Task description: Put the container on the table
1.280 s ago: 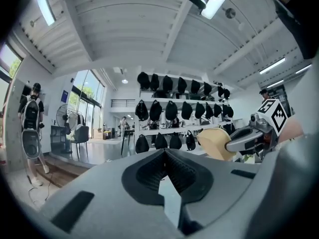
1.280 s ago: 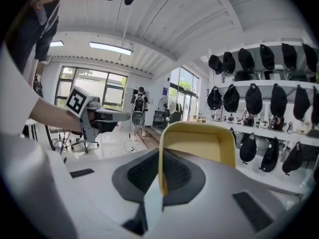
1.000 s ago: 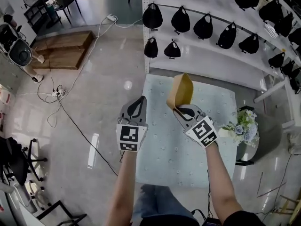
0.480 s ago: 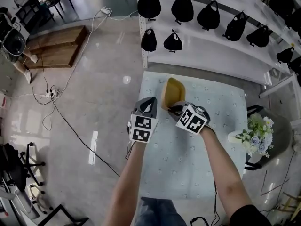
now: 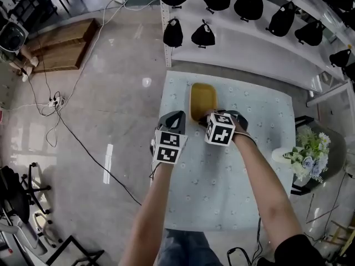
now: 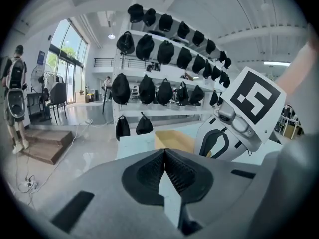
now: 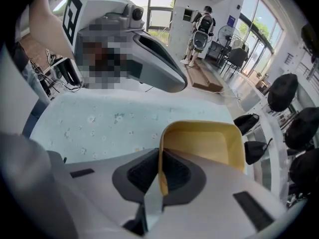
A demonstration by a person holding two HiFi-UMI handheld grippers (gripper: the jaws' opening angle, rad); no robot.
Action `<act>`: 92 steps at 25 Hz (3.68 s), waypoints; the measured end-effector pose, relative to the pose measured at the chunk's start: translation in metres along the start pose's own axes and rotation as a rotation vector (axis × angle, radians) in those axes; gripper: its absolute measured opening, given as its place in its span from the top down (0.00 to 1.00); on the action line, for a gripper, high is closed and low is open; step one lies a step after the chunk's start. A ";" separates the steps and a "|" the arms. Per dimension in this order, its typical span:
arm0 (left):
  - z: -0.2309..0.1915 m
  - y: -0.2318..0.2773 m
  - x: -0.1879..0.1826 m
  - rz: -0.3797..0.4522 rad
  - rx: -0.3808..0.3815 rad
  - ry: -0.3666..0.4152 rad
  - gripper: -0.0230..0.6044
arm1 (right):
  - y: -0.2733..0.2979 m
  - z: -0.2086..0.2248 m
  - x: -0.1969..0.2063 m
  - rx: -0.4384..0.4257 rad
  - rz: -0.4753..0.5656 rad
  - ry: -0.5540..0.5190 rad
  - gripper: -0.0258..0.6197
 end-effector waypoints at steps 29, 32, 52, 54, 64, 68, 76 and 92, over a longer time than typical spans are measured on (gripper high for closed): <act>0.037 -0.075 -0.071 0.108 -0.010 0.065 0.95 | -0.144 0.021 -0.011 0.384 0.388 0.635 0.84; 0.053 -0.105 -0.104 0.170 -0.020 0.109 0.95 | -0.202 0.016 -0.009 0.513 0.543 0.828 0.87; 0.174 -0.287 -0.166 0.417 -0.072 0.270 0.95 | -0.422 -0.139 0.015 1.038 0.822 1.092 0.96; 0.179 -0.295 -0.157 0.420 -0.073 0.266 0.95 | -0.426 -0.151 0.020 1.055 0.816 1.101 0.96; 0.184 -0.302 -0.145 0.434 -0.076 0.276 0.95 | -0.431 -0.164 0.025 1.071 0.821 1.110 0.96; 0.184 -0.302 -0.146 0.426 -0.078 0.269 0.95 | -0.425 -0.164 0.021 1.050 0.811 1.110 0.96; 0.184 -0.299 -0.144 0.432 -0.098 0.269 0.95 | -0.417 -0.164 0.018 1.022 0.811 1.107 0.96; 0.192 -0.299 -0.140 0.416 -0.100 0.266 0.95 | -0.418 -0.169 0.019 1.011 0.807 1.104 0.96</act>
Point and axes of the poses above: the fingertips, and each gripper's own axes: y forward along the fingers, z to its right, x out of its underside, the point moved 10 cm from there along -y, backward along the fingers, and after that the axes turned 14 degrees about x, right-handed, at the moved point
